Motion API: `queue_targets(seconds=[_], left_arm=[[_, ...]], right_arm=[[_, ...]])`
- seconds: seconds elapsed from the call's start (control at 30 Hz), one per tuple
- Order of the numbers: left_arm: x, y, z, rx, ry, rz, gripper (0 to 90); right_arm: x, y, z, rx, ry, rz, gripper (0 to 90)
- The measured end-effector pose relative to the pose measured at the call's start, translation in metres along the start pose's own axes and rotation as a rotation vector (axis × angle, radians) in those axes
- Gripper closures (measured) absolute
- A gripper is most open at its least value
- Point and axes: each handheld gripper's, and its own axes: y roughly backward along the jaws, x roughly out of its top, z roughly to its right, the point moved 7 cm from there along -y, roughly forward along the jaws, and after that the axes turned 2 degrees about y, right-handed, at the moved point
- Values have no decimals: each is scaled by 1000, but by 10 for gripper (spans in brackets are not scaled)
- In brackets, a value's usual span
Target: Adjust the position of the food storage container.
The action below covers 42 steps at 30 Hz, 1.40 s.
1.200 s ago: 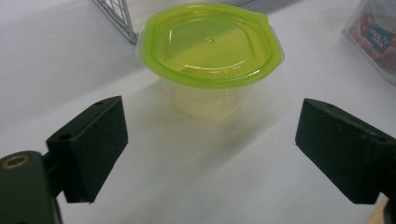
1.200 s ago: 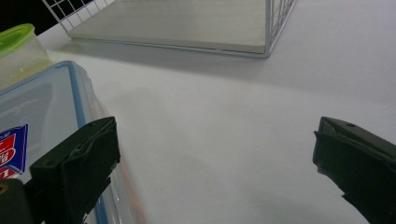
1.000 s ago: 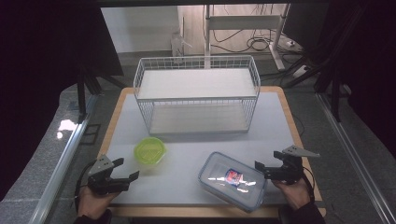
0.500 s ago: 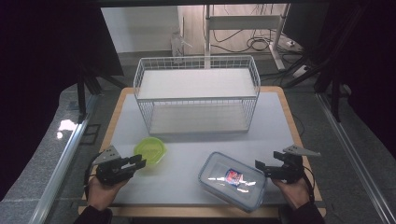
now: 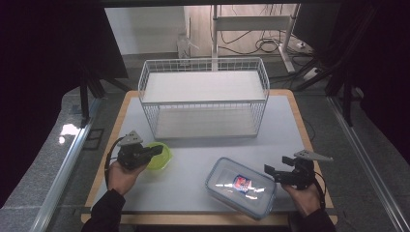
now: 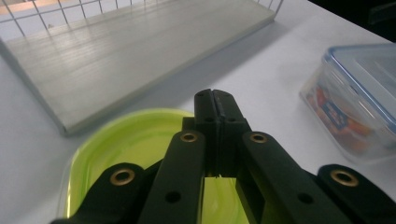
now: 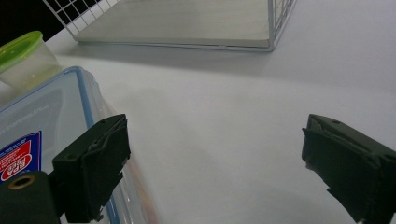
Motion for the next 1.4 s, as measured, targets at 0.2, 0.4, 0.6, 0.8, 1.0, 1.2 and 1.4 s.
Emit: queue_targets(seconds=[0.2, 0.4, 0.6, 0.8, 1.0, 1.2, 1.4], left_arm=[[14, -31, 0, 6, -21, -63, 900], [13, -46, 1, 39, -43, -116, 900], [5, -52, 0, 71, -81, -188, 900], [2, -50, 2, 83, -105, -203, 900], [-5, -38, -2, 89, -87, -198, 900], [-16, -21, -7, 106, -67, -194, 900], [-22, -12, -13, 104, -33, -175, 900]], right_arm=[[-1, -2, 0, -3, 25, -12, 79], [-2, -2, -1, -8, 39, -19, 82], [-3, -3, -3, -16, 77, -30, 82], [-3, -2, -3, -23, 82, -30, 82], [-2, -1, -3, -23, 85, -26, 83], [-2, -1, -3, -23, 85, -28, 86], [-2, -1, -2, -21, 84, -27, 88]])
